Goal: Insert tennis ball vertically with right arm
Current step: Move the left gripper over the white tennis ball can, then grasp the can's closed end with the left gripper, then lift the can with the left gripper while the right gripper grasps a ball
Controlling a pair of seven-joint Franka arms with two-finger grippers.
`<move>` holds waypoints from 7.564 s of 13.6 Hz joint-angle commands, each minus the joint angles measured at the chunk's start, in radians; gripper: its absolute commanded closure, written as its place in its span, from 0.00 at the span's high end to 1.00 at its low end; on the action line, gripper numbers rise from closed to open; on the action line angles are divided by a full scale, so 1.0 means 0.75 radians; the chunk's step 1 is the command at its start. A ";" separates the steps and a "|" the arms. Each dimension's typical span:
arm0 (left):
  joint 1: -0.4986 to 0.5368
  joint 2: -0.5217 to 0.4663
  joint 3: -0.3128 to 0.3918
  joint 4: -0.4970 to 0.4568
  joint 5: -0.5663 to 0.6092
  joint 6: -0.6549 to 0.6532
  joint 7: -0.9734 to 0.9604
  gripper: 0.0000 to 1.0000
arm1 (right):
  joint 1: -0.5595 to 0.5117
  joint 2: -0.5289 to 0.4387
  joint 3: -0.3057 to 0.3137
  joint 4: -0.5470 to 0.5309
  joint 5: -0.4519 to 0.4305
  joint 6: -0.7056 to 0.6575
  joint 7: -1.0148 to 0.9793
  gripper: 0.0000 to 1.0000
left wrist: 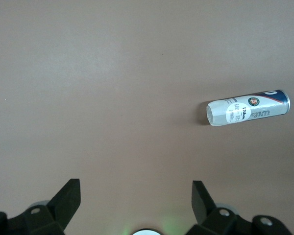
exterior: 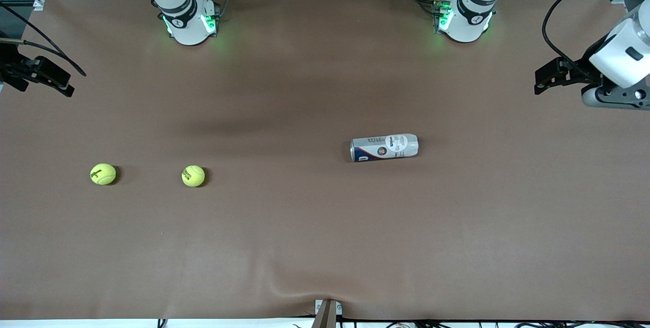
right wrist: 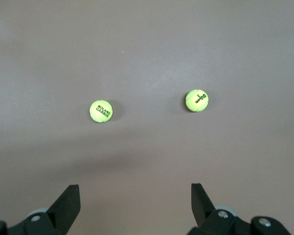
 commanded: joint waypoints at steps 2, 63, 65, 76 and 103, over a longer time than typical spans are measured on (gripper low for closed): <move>-0.010 0.040 -0.023 0.040 -0.014 0.009 0.015 1.00 | -0.012 0.000 0.005 0.002 0.017 0.007 0.018 1.00; -0.748 0.856 -0.062 -0.101 0.583 0.497 0.727 1.00 | 0.069 0.299 0.009 0.090 0.019 -0.009 0.014 1.00; -0.758 0.868 -0.064 -0.101 0.673 0.495 0.674 1.00 | 0.069 0.303 0.009 0.090 0.019 -0.009 0.014 1.00; -0.795 0.942 -0.064 -0.091 0.835 0.469 0.584 1.00 | 0.069 0.303 0.009 0.092 0.017 -0.009 0.018 1.00; -0.797 1.024 -0.060 -0.041 0.839 0.471 0.702 0.94 | 0.076 0.548 0.009 0.088 0.152 0.109 0.020 1.00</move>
